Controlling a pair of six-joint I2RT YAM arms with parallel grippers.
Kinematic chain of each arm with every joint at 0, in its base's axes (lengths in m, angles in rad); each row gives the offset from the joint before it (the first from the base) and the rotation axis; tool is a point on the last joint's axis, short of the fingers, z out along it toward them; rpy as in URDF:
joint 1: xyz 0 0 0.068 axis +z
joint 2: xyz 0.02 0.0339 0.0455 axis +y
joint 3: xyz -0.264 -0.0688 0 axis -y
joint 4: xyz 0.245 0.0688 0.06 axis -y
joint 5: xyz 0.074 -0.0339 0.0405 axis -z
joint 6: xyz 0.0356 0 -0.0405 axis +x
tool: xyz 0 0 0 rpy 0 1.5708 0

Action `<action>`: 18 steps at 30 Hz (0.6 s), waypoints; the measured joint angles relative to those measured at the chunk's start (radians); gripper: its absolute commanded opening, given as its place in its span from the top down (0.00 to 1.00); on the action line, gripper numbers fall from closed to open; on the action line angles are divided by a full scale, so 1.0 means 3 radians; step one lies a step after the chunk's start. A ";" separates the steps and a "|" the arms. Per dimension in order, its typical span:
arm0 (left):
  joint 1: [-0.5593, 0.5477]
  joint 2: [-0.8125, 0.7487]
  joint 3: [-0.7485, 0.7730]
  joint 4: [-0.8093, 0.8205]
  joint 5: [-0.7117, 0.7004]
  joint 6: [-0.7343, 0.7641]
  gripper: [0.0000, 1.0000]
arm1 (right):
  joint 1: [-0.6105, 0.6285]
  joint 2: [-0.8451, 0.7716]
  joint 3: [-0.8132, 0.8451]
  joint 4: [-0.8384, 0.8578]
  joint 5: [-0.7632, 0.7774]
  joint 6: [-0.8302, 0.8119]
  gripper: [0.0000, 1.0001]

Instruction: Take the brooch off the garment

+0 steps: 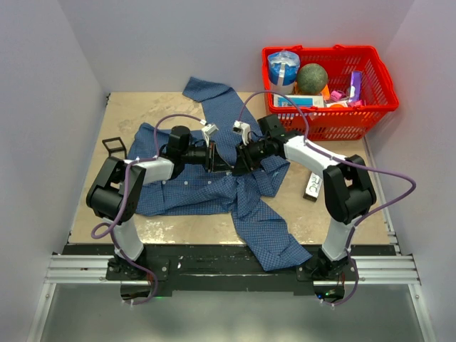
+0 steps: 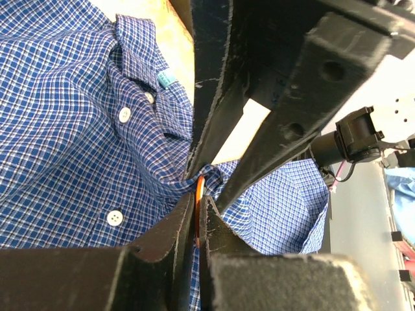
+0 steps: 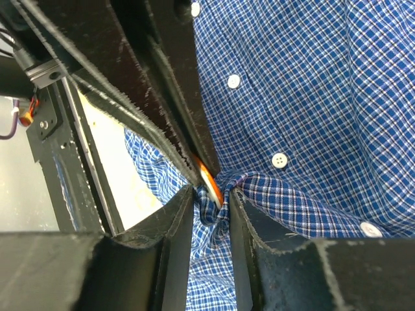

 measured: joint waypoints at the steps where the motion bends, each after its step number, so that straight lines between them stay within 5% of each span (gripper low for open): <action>1: 0.0000 0.0000 0.0000 0.0006 -0.0003 -0.0009 1.00 | 0.0000 0.0018 0.0005 0.0010 0.0001 0.0020 0.70; 8: 0.0013 0.0032 0.0000 0.0056 -0.0023 -0.0117 1.00 | 0.0000 0.0062 0.0008 0.0071 0.0050 0.0189 0.77; 13: 0.0036 0.0057 -0.0004 0.0130 -0.0046 -0.0210 1.00 | 0.0000 0.0062 0.0008 0.0116 0.0139 0.0342 0.98; 18: 0.0045 0.0062 -0.0053 0.0206 -0.0083 -0.0276 0.80 | 0.0001 0.0062 0.0009 0.0100 0.0164 0.0416 1.00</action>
